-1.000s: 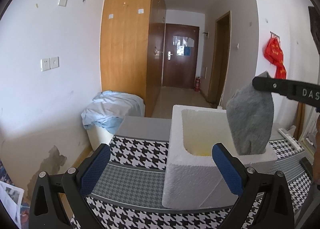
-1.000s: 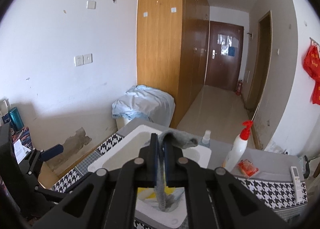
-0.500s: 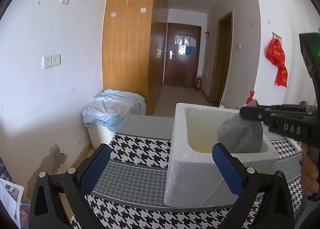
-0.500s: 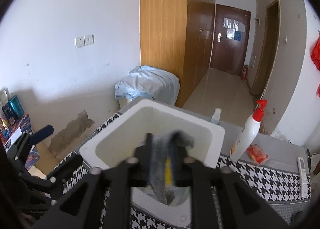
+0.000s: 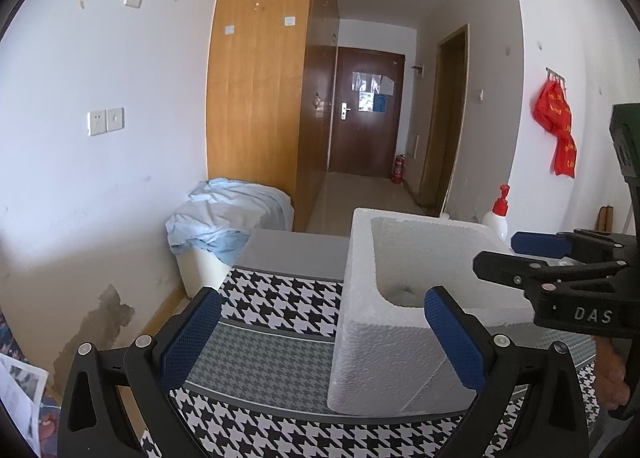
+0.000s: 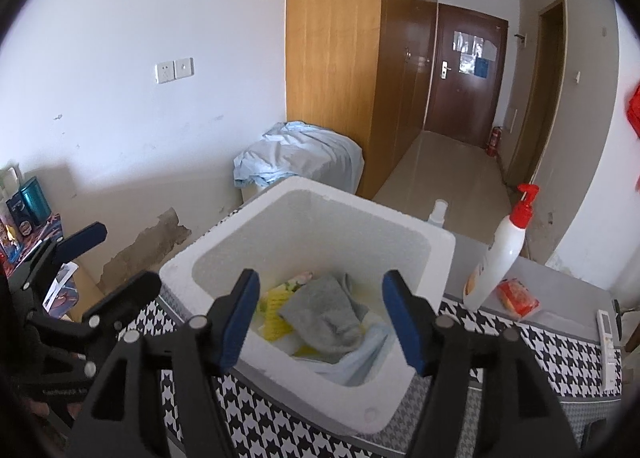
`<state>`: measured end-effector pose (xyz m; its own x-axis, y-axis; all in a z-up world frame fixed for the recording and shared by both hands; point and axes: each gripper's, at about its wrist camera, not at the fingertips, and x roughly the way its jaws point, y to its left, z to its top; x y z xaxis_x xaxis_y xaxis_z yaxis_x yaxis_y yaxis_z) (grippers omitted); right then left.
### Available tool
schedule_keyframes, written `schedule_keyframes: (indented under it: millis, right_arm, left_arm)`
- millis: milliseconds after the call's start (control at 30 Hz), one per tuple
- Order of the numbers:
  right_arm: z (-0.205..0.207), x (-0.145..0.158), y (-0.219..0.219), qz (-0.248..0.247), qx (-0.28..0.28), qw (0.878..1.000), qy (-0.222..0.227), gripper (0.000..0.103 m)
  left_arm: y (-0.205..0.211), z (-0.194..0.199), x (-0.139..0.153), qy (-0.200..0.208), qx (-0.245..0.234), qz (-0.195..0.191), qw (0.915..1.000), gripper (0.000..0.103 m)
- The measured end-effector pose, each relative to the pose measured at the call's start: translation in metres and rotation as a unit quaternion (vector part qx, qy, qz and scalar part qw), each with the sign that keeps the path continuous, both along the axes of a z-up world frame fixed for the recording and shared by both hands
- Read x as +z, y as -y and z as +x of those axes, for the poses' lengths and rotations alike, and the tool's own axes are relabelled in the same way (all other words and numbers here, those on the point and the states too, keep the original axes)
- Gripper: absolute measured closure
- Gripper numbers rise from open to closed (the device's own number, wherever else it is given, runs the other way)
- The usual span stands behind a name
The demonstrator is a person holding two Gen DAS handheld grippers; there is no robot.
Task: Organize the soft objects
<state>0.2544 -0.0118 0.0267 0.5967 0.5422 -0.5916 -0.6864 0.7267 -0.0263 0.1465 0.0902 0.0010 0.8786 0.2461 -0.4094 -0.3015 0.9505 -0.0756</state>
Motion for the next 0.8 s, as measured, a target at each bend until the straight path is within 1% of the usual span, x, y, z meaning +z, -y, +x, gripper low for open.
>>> schedule_keyframes:
  millis: [100, 167, 233, 567, 600, 667, 800]
  right_arm:
    - [-0.003, 0.002, 0.005, 0.005, -0.002, 1.000, 0.002, 0.034]
    - [-0.006, 0.003, 0.009, 0.010, -0.003, 1.000, 0.006, 0.028]
    - [-0.011, 0.004, 0.013, 0.014, -0.005, 1.000, 0.010, 0.026]
    - [-0.030, 0.001, 0.036, 0.033, -0.008, 0.999, 0.011, 0.025]
    - [-0.032, 0.000, 0.038, 0.035, -0.010, 0.999, 0.011, 0.023]
    - [-0.037, 0.000, 0.046, 0.042, -0.020, 0.999, 0.016, 0.017]
    - [-0.047, 0.002, 0.059, 0.053, -0.029, 0.998, 0.027, 0.012]
  left_arm:
    - [0.002, -0.002, 0.002, 0.001, -0.001, 0.002, 1.0000, 0.001]
    - [0.005, -0.004, 0.004, 0.004, -0.001, 0.005, 1.0000, 0.001]
    - [0.007, -0.004, 0.005, 0.005, -0.003, 0.006, 1.0000, 0.001]
    - [0.023, -0.018, 0.011, 0.011, -0.013, 0.014, 0.9998, 0.001]
    - [0.024, -0.019, 0.012, 0.011, -0.014, 0.015, 0.9997, 0.001]
    - [0.029, -0.023, 0.014, 0.014, -0.017, 0.016, 0.9996, 0.001]
    - [0.038, -0.029, 0.018, 0.020, -0.026, 0.021, 0.9992, 0.001]
